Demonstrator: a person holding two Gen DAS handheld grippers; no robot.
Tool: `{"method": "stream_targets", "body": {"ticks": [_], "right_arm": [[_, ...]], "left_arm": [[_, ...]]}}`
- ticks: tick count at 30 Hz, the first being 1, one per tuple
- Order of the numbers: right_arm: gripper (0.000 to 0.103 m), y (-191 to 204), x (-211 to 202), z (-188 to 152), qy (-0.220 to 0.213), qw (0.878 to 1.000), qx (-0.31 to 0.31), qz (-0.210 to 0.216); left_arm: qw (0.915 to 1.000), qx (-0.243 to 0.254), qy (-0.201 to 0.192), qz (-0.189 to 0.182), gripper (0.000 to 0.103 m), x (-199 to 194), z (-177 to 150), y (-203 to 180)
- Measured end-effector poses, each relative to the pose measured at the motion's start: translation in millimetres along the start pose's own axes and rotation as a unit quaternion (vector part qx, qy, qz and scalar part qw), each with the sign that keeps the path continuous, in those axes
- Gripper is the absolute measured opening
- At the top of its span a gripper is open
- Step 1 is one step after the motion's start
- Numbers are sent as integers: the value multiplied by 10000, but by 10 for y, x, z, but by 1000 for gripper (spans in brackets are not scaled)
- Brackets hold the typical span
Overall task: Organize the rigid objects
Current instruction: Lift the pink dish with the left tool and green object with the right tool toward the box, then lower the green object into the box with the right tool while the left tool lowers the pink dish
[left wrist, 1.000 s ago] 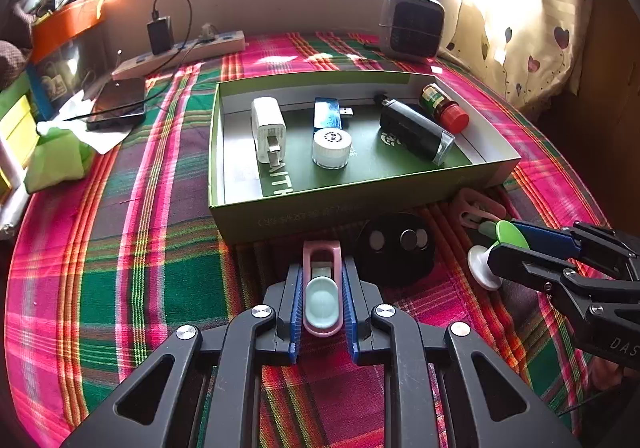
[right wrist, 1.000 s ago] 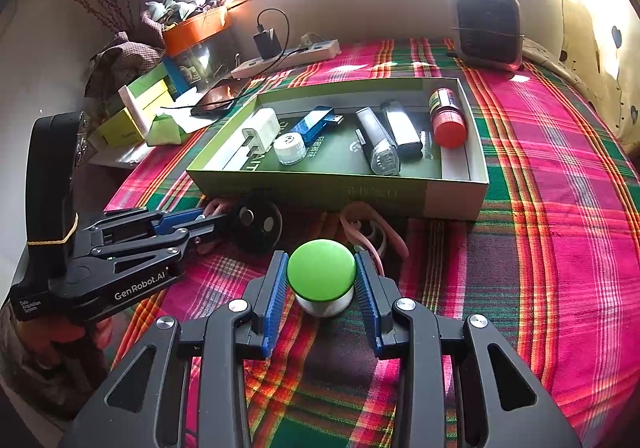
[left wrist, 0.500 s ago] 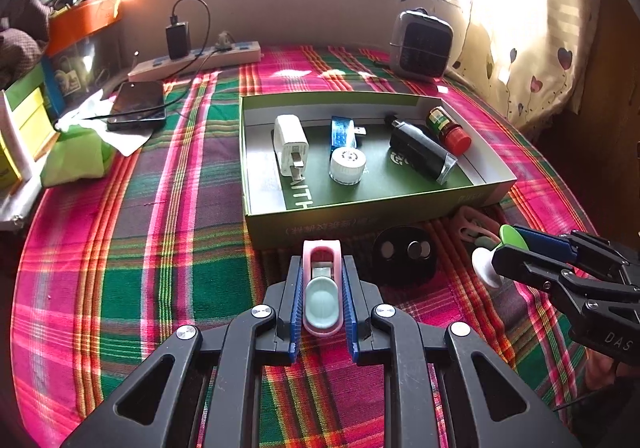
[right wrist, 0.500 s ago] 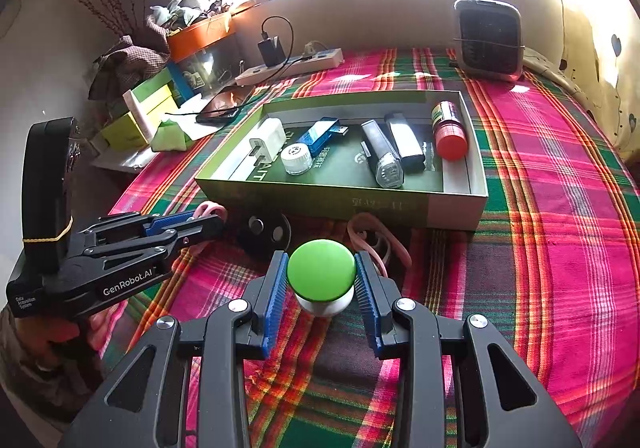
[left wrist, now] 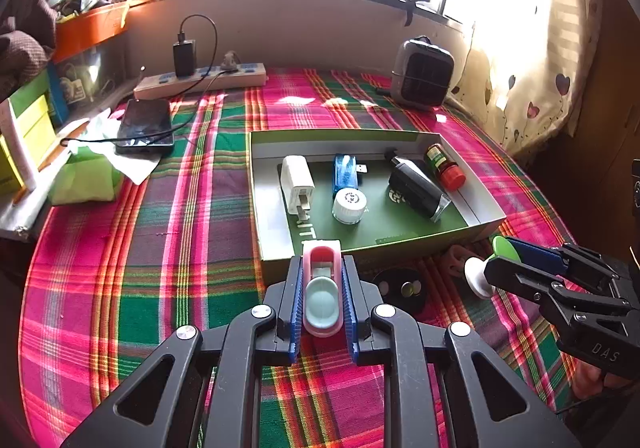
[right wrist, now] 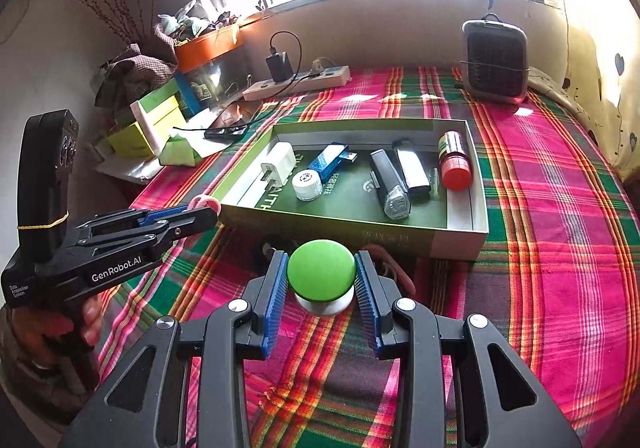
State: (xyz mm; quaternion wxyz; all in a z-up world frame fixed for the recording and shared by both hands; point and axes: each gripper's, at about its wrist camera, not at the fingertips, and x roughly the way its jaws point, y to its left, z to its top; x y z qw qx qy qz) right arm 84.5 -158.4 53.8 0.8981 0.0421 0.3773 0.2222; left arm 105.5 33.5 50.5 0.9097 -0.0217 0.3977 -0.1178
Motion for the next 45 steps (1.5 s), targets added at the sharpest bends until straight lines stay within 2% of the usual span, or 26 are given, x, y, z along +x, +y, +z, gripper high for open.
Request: {"method": "stream_targets", "body": {"ticks": [10,25,34,45], "right_arm": [[35,59,93,289,-123,9998,-126,-41],[35,-116,566,702,-7,9999,95,-59],[35,-219,863,736,238,9996,163,-28],[35,-220,1015,731,355,9993,143,48]], "left_arm": [[9999,-57,17,-94,17,115,163,20],[9997,-57,154,-152,17,416,343,19],[9994,-60,322,-144,17,596,361,25],[9990,-64,432,-116,17,723,354,31]]}}
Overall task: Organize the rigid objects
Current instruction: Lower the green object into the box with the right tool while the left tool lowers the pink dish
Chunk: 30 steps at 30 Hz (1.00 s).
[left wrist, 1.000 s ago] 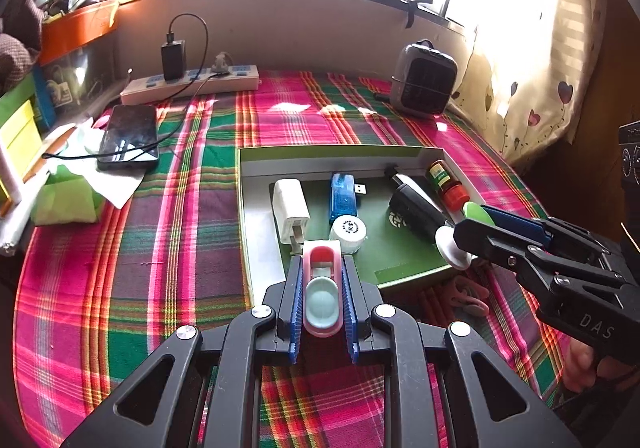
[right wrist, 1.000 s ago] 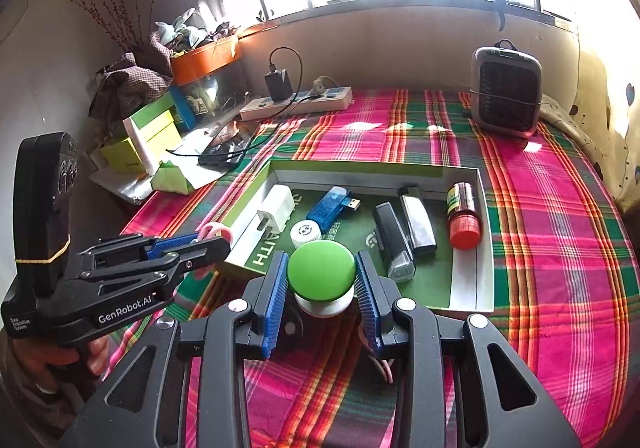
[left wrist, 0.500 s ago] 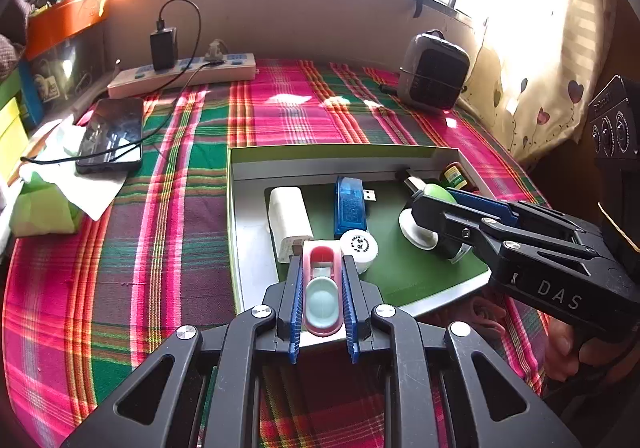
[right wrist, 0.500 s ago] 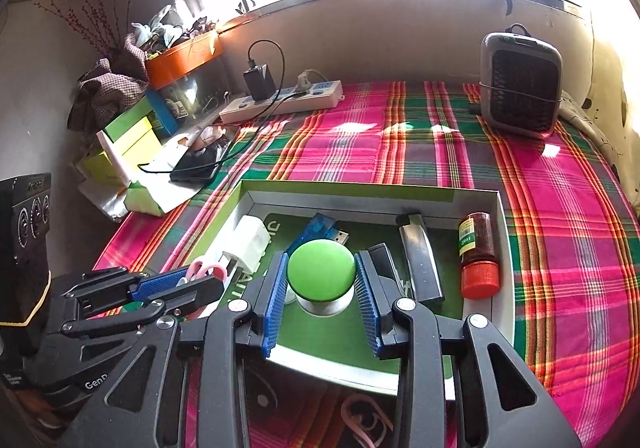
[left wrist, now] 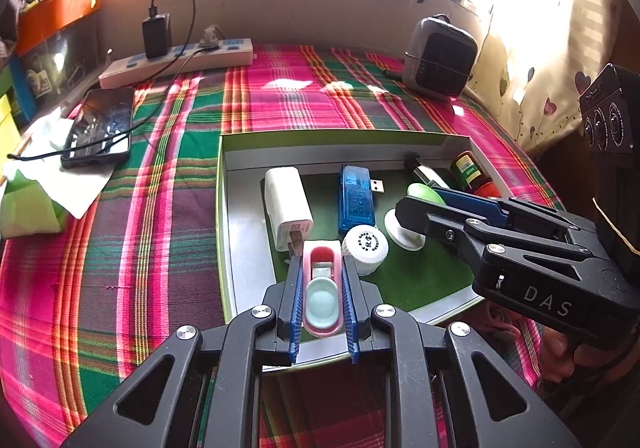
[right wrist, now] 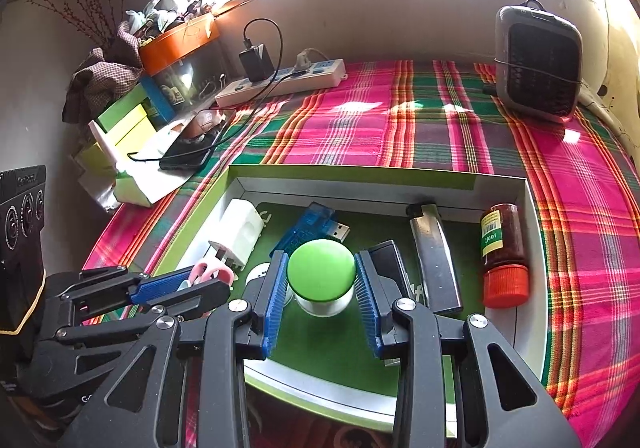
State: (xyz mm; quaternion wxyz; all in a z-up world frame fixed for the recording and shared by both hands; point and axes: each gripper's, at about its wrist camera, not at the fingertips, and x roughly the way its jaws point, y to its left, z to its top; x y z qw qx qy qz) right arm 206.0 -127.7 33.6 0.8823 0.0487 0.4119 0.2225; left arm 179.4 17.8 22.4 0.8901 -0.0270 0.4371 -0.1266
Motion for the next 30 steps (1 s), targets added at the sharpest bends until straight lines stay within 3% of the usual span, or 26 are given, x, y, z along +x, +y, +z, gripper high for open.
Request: {"method": "stream_targets", "body": {"ticks": [30], "right_arm": [[35,40,107,-6,-4,9998,-182,-50]], "left_arm": [[10000,0,31,83,17,88,31,17]]}}
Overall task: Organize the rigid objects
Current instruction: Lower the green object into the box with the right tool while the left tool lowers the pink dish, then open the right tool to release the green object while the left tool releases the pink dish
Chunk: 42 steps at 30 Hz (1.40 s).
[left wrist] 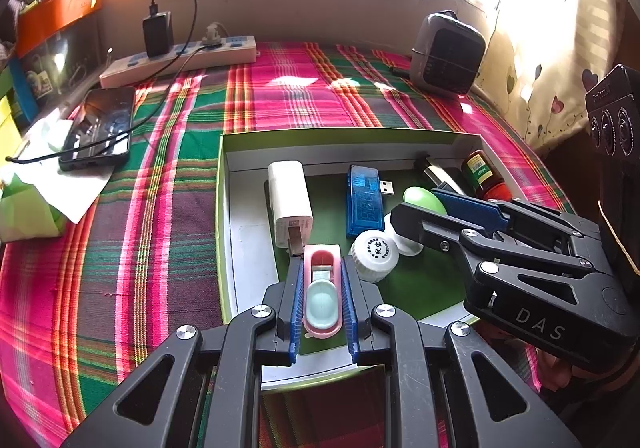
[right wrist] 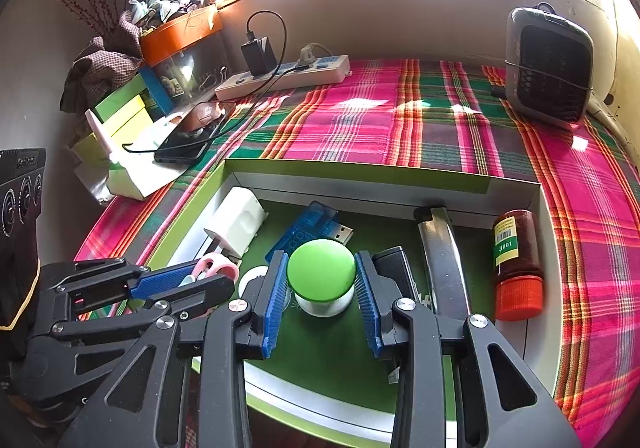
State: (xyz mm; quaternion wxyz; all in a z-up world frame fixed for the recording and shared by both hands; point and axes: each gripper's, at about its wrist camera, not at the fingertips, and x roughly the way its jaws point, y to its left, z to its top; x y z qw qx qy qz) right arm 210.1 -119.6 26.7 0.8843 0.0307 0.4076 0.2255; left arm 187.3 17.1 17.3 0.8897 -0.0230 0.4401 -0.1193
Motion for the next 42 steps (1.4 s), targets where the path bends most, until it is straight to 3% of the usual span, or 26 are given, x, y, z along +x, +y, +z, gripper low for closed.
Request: {"method": "stream_targets", "body": {"ticks": [23,28,42], "right_arm": [[35,-1,18,-29,21,10000,23,49],[36,-9,-3,-33,-6,10000,46,55],[43,-31,-141,-62,-145,9998,153,33]], "left_arm": [[10000,3,-13,-16,19,-5,5,-3],[10000,13,-37,-31,26,-28,4,-24],[10000,-8,-84,-2,34,-104,-26,-37]]}}
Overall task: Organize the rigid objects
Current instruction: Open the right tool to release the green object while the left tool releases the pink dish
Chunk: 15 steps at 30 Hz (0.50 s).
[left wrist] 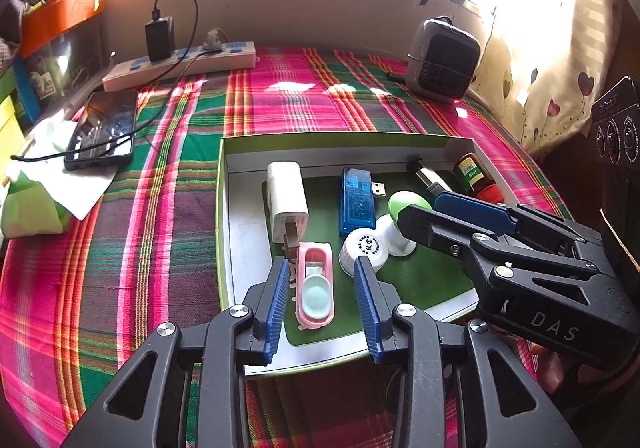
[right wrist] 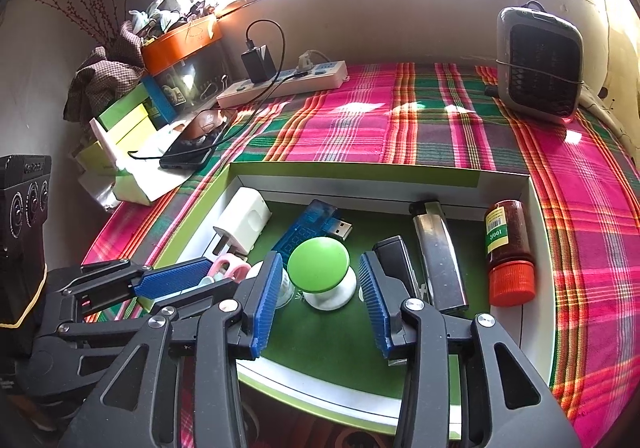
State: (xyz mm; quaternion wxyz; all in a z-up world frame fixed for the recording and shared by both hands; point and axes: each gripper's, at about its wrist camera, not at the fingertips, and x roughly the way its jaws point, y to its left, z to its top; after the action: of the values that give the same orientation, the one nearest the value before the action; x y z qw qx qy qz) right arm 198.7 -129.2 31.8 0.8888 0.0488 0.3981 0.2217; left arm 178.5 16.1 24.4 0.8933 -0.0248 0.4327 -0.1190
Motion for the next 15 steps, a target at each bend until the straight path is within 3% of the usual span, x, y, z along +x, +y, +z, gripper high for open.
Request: {"method": "stream_targets", "body": {"ticks": [15], "right_arm": [[45,25,-205,-66,-143,9999,63,-40]], "left_arm": [[9998,-32,-171,39,35,-220,-64,-22]]}}
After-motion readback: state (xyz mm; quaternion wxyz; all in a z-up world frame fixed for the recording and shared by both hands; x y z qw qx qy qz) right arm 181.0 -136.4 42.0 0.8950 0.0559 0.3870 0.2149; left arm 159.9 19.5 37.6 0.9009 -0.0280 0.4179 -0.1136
